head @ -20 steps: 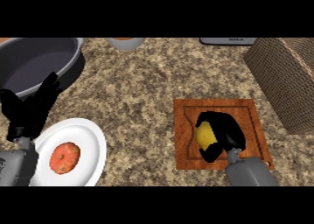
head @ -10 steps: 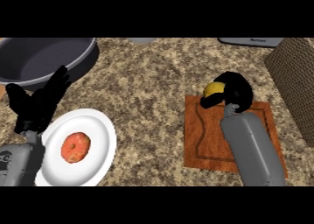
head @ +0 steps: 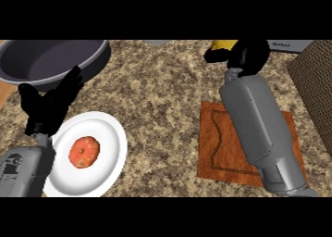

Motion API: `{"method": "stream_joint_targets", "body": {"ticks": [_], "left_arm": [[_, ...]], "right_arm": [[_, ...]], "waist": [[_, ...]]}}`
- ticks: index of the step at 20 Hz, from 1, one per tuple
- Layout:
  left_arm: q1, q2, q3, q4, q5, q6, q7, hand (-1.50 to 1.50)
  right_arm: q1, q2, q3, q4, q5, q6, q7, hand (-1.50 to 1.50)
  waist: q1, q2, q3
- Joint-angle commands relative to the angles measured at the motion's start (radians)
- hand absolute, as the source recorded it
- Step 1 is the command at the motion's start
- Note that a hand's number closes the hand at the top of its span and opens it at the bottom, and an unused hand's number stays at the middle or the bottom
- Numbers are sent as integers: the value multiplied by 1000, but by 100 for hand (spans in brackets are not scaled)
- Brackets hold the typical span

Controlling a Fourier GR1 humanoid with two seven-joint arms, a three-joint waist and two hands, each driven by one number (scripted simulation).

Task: Pick the lemon from the cutting board and place it in the basket

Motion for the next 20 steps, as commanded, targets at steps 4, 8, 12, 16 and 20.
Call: {"method": "stream_joint_targets", "body": {"ticks": [4,8,12,16,20], "left_arm": [[-8,2,4,21,-1,0,8,0],[-7,1,15,20,-8,19,-1,0],[-6,5,21,32,-9,19,-3,0],[-24,-12,7,28,-29,45,1,0],[1,3,15,22,-12,13,-18,0]], "right_arm": [[-255,-49,-66,206,209,-160,193,150],[-362,-68,-99,318,310,-155,281,150],[-438,-134,-143,418,369,-126,303,150],[-487,-182,-172,489,417,-145,310,150],[-539,-276,-212,525,449,-142,309,150]], "waist": [[-14,-5,-3],[-27,-11,-3],[-33,-8,-2],[-43,-7,-1],[-37,-6,-2]]}}
